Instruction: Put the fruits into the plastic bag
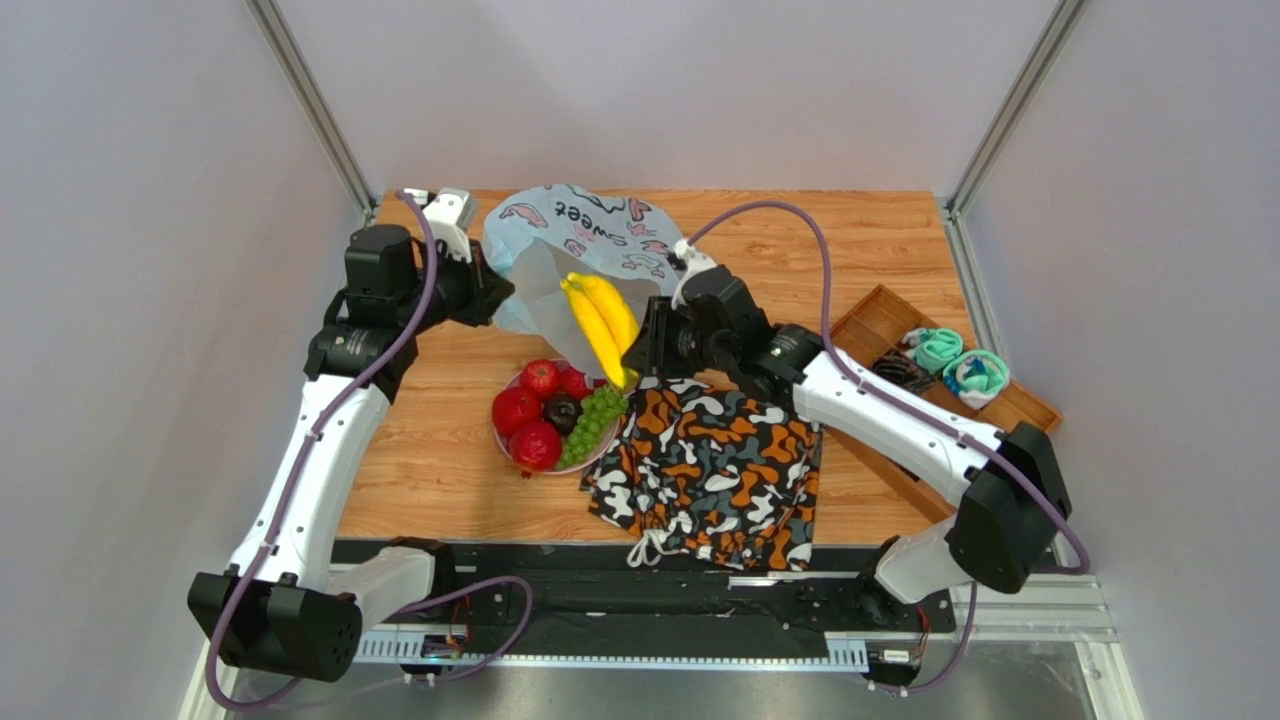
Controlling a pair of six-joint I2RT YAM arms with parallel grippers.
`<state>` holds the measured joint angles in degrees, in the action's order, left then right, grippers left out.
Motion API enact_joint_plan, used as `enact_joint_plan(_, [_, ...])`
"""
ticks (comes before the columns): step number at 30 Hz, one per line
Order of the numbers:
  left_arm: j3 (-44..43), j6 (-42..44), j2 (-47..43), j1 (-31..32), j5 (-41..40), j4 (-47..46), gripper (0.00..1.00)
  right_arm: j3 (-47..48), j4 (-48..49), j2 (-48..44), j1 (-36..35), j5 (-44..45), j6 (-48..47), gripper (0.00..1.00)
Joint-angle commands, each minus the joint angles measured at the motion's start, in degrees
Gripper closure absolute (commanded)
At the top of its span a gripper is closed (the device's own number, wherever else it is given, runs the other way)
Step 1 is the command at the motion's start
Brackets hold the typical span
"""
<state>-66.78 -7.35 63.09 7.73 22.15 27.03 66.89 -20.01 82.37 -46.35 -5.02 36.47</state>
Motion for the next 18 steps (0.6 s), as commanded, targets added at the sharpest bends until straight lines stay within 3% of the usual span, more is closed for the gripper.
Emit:
enact_joint_plan(1, [0.0, 0.1, -1.7, -0.3, 5.1, -2.9, 1.0, 10.5, -0.8, 5.3, 0.0, 7.1, -3.9, 1.0])
enact_joint_plan(8, [0.7, -0.5, -2.5, -0.3, 12.3, -5.2, 1.0, 23.8, -6.9, 16.7, 0.0, 14.9, -7.8, 1.0])
enact_joint_plan(15, [1.2, -2.6, -2.3, -0.3, 22.5, -8.8, 1.0, 21.3, 6.4, 19.3, -1.2, 31.2, -10.4, 1.0])
enact_joint_plan(18, [1.8, -4.9, -2.4, -0.3, 27.6, -12.9, 1.0, 22.6, 7.6, 23.1, -1.2, 38.6, -12.8, 1.0])
